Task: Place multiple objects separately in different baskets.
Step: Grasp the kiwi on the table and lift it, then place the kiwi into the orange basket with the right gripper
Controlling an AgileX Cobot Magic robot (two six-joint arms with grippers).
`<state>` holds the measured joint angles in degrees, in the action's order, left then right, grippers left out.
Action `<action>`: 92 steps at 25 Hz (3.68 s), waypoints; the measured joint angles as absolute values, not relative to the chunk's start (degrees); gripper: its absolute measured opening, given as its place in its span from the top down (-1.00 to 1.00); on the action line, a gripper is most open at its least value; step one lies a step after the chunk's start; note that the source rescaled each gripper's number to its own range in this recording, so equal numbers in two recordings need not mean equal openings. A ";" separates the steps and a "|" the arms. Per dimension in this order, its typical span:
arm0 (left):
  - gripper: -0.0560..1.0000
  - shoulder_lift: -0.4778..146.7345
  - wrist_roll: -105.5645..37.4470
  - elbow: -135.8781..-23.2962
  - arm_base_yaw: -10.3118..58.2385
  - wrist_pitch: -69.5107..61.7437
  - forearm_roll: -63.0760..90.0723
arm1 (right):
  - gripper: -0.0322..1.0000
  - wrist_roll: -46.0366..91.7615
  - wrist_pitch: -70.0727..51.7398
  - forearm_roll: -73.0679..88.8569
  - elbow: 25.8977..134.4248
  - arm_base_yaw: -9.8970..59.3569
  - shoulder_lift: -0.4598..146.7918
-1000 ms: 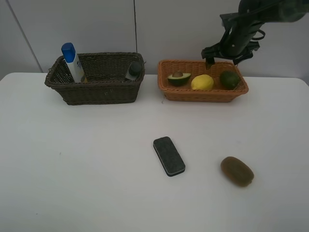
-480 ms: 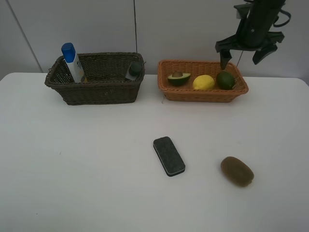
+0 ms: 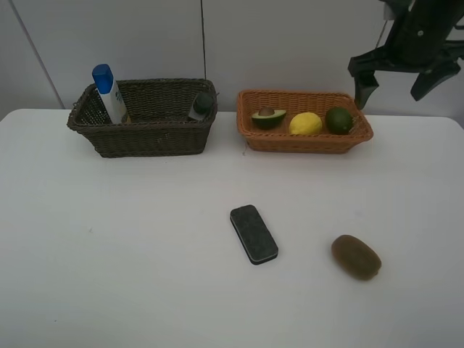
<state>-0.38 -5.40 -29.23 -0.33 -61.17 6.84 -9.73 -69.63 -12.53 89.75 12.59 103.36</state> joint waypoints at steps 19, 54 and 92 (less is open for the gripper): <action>-0.99 -0.38 -5.40 -29.23 -0.33 -61.17 6.84 | -1.00 -8.62 -57.08 0.00 42.42 16.54 84.64; -0.99 -0.38 -5.40 -29.23 -0.33 -61.17 6.84 | 0.37 -5.66 -37.20 -0.96 41.21 19.06 102.91; -0.99 -0.38 -5.40 -29.23 -0.33 -61.16 6.84 | -0.84 -9.74 -40.57 -19.30 108.70 17.15 131.43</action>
